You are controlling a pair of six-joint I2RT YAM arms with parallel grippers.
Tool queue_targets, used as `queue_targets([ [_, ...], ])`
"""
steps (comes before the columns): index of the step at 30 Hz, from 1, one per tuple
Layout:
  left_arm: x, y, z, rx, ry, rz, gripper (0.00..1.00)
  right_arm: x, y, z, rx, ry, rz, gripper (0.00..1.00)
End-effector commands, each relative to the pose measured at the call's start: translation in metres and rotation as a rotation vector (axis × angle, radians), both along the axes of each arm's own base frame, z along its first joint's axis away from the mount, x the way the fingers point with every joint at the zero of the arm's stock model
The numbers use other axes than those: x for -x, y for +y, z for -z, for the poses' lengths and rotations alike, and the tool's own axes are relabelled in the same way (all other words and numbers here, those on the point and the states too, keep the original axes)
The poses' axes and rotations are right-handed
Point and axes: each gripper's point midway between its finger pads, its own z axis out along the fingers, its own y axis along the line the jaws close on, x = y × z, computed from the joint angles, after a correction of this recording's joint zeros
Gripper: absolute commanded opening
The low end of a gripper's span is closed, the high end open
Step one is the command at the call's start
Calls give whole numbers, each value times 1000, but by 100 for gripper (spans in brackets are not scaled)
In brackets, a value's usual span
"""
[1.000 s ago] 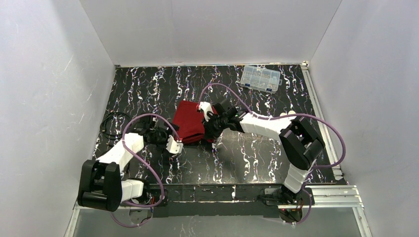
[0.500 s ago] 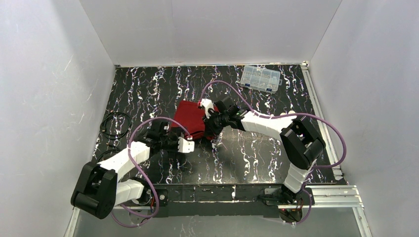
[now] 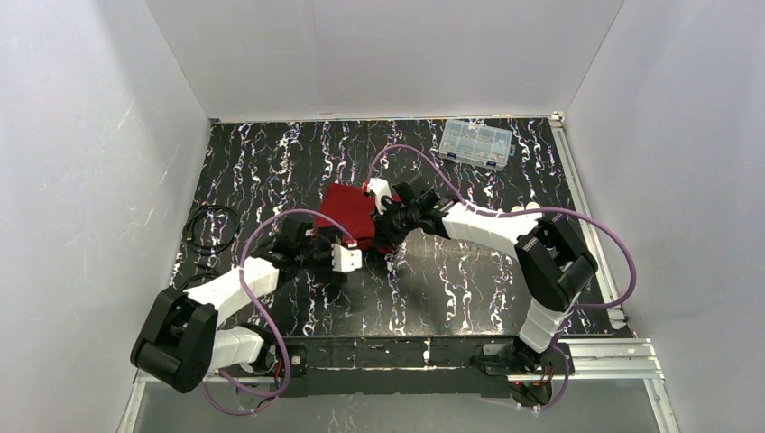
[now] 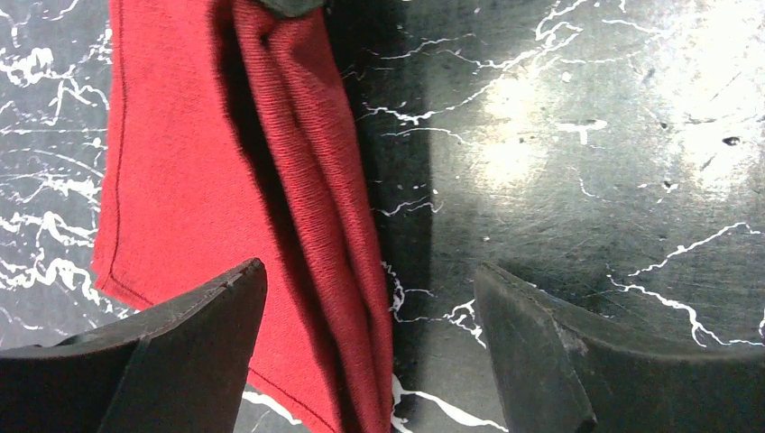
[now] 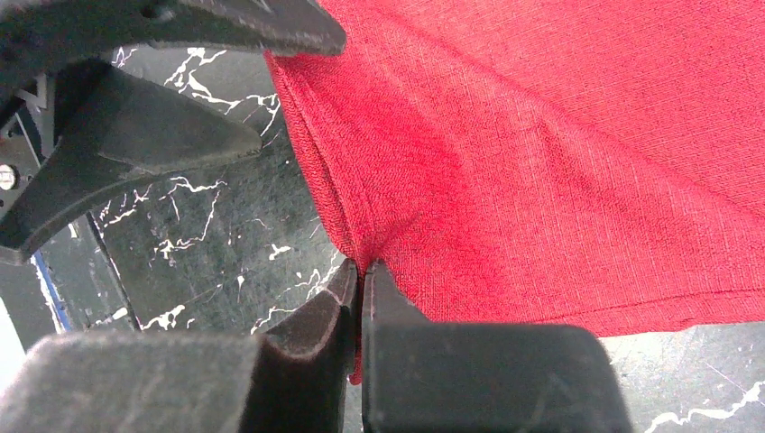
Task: Fold the napkin into a case and place the utensils inside
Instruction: Pick up the upper triangle-folded napkin from the center of the board.
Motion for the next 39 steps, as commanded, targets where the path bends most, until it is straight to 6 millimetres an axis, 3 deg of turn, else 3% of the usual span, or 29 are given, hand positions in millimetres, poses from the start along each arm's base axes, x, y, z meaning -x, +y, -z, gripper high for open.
queue_targets([
  [1,11,-5,12,-15,45,48,81,-3,-1,-24,-47,-34,4,3],
  [6,6,0,18,-50,22,30,75,-4,-2,-26,-59,-32,10,3],
  [11,-10,6,21,-88,-38,-12,63,-6,-5,-24,-54,-28,17,3],
  [15,-10,13,24,-121,-73,-11,54,-8,-11,-21,-47,-25,27,3],
  [24,-18,27,23,-168,-139,-42,47,-12,-22,-23,-53,-25,51,3],
  [33,-46,16,-9,-100,-231,-90,22,-8,-23,-22,-59,-11,45,3],
  [36,-56,15,-25,-85,-266,-115,0,-6,-25,-27,-62,-16,46,3],
  [39,-54,14,-43,-72,-241,-116,0,-2,-28,-41,-75,-28,44,3],
])
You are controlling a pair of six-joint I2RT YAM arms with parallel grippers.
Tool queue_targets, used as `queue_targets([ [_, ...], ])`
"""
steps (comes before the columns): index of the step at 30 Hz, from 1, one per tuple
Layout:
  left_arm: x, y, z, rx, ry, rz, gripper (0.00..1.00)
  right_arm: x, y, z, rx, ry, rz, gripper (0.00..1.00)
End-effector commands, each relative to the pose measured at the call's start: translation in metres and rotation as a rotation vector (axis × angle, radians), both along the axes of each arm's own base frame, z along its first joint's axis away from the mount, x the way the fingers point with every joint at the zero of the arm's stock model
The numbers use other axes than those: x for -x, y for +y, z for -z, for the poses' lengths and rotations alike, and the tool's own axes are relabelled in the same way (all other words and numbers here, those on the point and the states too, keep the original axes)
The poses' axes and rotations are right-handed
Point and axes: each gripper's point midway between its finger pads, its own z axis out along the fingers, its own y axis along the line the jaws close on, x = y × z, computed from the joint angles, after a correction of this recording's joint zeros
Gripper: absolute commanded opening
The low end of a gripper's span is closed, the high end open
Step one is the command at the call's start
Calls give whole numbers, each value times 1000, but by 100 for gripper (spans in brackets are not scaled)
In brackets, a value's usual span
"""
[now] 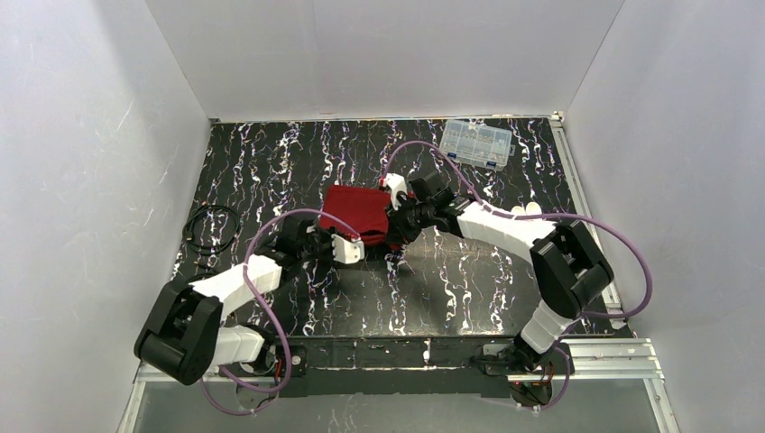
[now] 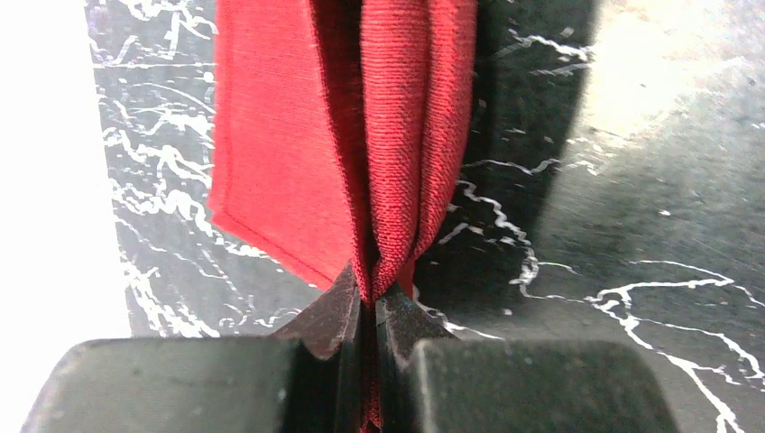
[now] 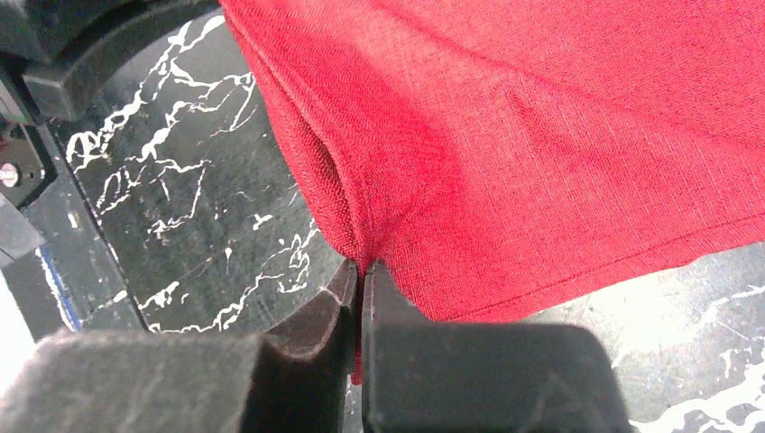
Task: Fold the napkin into a case and place the utensils inside
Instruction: Pick up the upper triangle-folded napkin from the center of the board, then turn over the upper triangle folded napkin at the center of the board.
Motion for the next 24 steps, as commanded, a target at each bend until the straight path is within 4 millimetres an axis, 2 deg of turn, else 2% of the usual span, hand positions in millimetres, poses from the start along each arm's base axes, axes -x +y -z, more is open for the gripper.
queue_targets([
  [1,-6,-6,-45,52,-9,-5,0,7,-1,-42,-69,-51,-16,2],
  [4,21,-7,-68,61,128,24,0,20,-8,-59,-85,-15,-2,1],
  [7,54,-7,-94,72,249,73,0,42,-14,-74,-111,38,-22,1],
  [10,107,-6,-118,81,403,181,0,71,-21,-93,-146,79,-59,1],
  [13,168,0,-138,81,553,293,0,102,-25,-120,-197,119,-96,1],
  [16,214,8,-158,91,671,333,0,130,-26,-148,-272,166,-127,1],
  [19,241,13,-169,96,790,339,0,144,-31,-164,-311,201,-126,1],
  [24,254,17,-167,78,907,328,0,160,-34,-165,-322,285,-156,1],
])
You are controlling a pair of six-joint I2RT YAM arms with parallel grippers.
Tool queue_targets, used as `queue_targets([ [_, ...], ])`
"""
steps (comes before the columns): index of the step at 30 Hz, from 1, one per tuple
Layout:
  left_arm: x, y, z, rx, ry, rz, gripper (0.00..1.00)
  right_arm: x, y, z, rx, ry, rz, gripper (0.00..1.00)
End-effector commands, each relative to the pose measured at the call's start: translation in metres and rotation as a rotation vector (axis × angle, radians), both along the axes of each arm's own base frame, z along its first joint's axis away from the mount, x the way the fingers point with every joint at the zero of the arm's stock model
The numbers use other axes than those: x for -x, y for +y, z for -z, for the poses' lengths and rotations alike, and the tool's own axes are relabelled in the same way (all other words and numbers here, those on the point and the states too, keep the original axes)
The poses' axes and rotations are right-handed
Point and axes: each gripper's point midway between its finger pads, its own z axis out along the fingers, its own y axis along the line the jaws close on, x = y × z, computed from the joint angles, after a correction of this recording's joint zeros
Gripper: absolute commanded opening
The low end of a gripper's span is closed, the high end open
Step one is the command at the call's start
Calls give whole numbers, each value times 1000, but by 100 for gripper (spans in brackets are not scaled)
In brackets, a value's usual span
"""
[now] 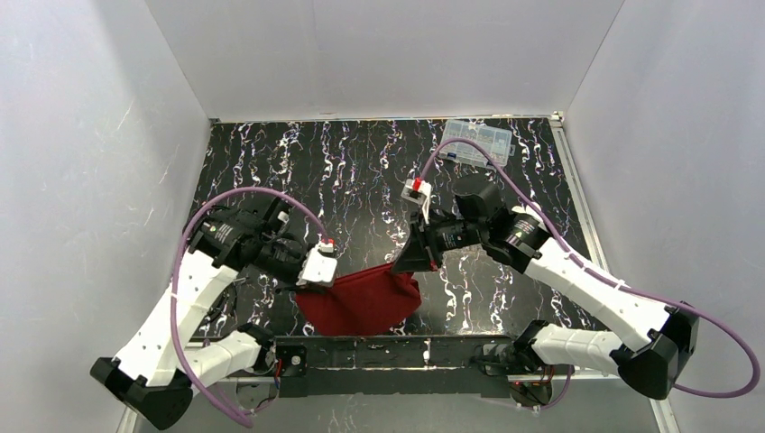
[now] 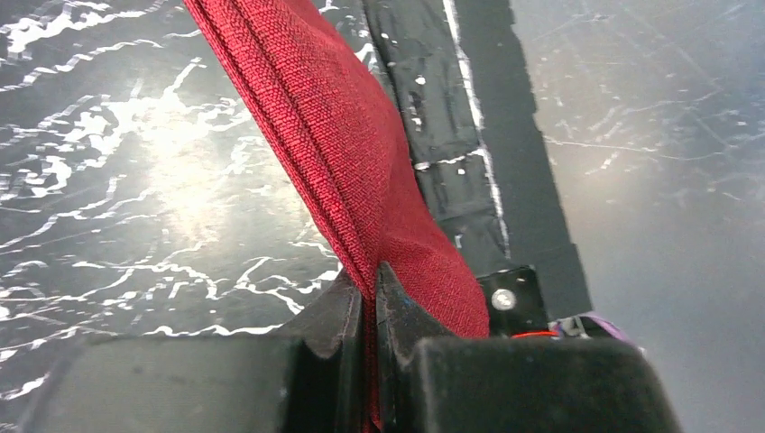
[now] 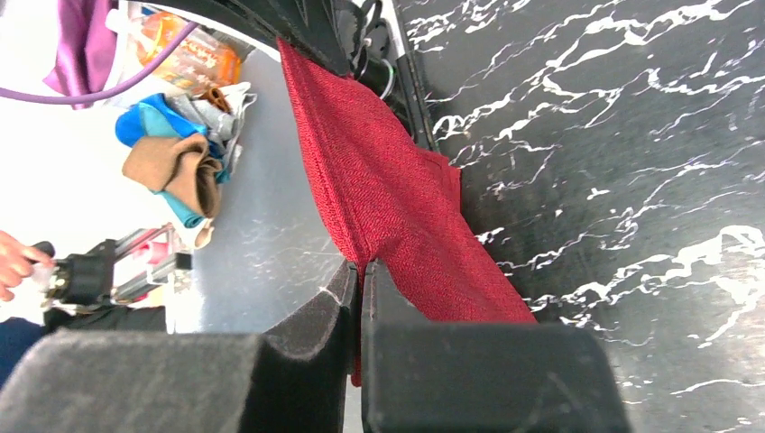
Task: Fold the napkin into a case and place the utensils inside
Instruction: Turn over the upper triangle folded napkin at the center of the board.
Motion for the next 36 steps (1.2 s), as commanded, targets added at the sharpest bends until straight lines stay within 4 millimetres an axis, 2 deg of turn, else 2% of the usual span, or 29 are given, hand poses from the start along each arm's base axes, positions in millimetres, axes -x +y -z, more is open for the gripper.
queue_targets([
  [1,50,21,5,-95,249,14,0,13,-9,11,46,140,-11,1],
  [5,37,17,16,-110,236,-4,0,3,-10,28,102,109,16,1],
  [9,7,16,41,-190,213,-32,0,-27,-11,65,214,84,109,1],
  [13,-27,11,69,-257,187,-56,0,-63,-6,86,230,59,193,1],
  [19,-98,4,116,-358,106,-131,0,-109,2,101,248,33,246,1],
  [24,-154,4,143,-430,66,-196,0,-141,6,130,280,46,262,1],
  [28,-190,0,157,-453,36,-253,0,-165,5,156,308,75,277,5],
  [34,-225,-3,171,-467,14,-323,0,-204,5,170,322,39,327,18],
  [36,-233,-2,177,-480,9,-343,0,-216,1,175,354,21,343,26],
])
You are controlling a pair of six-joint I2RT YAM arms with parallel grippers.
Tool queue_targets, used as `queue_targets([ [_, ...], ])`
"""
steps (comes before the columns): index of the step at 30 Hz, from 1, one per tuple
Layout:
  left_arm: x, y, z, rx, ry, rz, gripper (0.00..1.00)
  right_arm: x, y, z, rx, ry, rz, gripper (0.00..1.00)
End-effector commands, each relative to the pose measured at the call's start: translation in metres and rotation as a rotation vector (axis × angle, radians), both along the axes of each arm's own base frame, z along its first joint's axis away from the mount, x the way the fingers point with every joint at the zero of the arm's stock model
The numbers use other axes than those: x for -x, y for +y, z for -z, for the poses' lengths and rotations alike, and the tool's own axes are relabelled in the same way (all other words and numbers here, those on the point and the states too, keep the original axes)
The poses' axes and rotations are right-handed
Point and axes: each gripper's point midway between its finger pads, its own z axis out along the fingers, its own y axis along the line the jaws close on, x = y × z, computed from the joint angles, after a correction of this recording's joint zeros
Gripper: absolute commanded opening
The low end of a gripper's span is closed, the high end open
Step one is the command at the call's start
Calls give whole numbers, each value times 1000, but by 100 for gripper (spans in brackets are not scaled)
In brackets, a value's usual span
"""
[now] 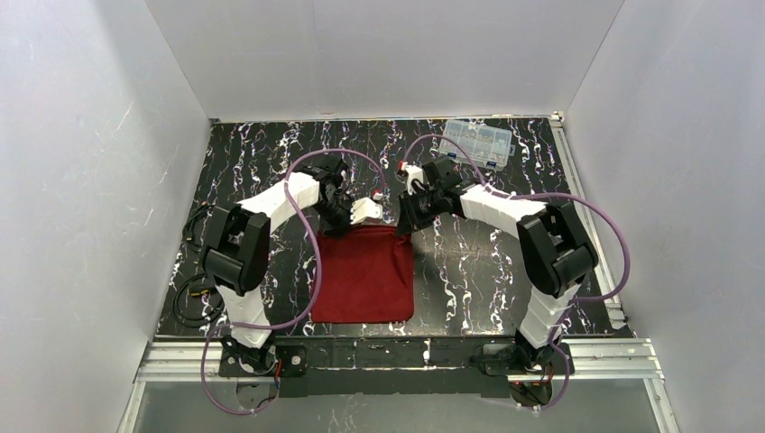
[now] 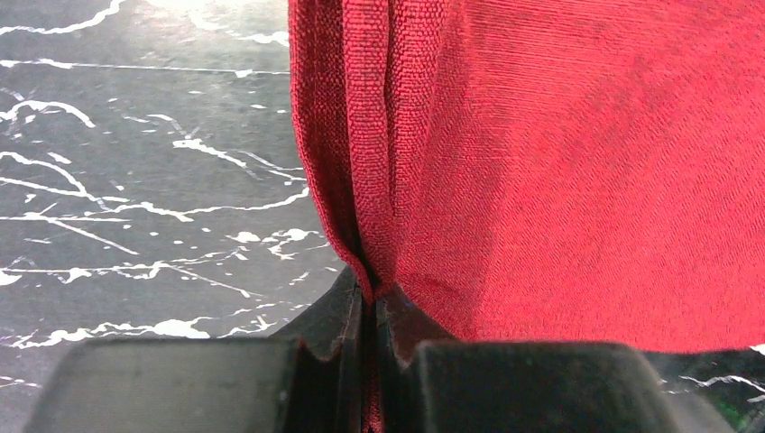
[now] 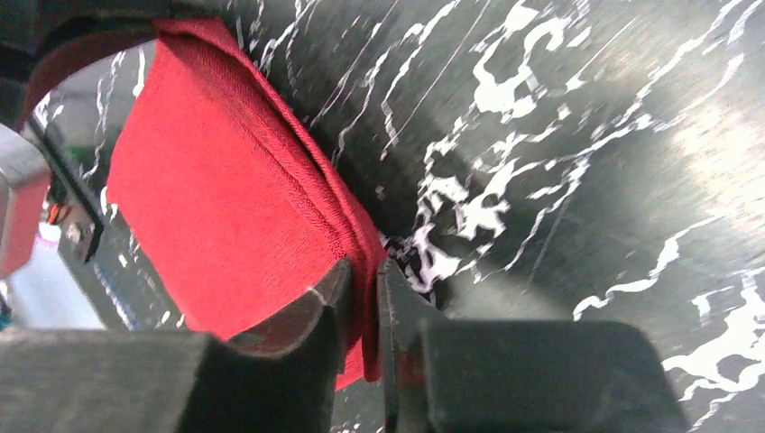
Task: Fold the napkin into a case and place the utensils inside
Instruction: Turn over the upper triangle folded napkin at the center of the board.
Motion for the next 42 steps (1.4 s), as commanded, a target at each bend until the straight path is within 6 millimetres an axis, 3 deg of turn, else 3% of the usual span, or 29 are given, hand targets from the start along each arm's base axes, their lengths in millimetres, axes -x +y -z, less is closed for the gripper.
queue_targets([
  [1,-29,7,0,-38,-58,-72,1,-47,5,-15,5,-149,14,34],
  [2,-32,8,2,-45,-61,-83,6,-52,5,-14,14,-160,20,50],
  [3,-35,9,4,-51,-70,-90,9,-58,4,-14,29,-177,29,82],
  [4,-38,9,5,-50,-81,-101,15,-64,3,-15,40,-195,40,97],
  [8,-49,7,-2,-21,-106,-156,31,-87,-2,-29,81,-277,109,99],
  [11,-61,5,-21,25,-123,-212,43,-96,-14,-50,101,-351,194,99],
  [15,-69,7,-45,101,-114,-284,79,-88,-26,-65,76,-391,273,95],
  [16,-70,9,-49,109,-108,-297,94,-83,-27,-65,69,-379,281,93],
  [17,-70,11,-52,115,-102,-305,98,-76,-29,-60,71,-358,283,90],
  [21,-64,22,-54,121,-102,-294,96,-55,-30,-49,63,-299,295,82],
  [26,-48,38,-37,80,-69,-279,79,-39,-26,-35,22,-225,304,73],
  [29,-43,43,-27,72,-36,-304,71,-37,-23,-22,14,-174,315,64],
  [36,-43,52,-19,68,-5,-407,51,-38,-8,-10,-46,-123,321,62],
  [42,-36,55,-10,74,2,-466,50,-38,-7,7,-40,-100,334,56],
])
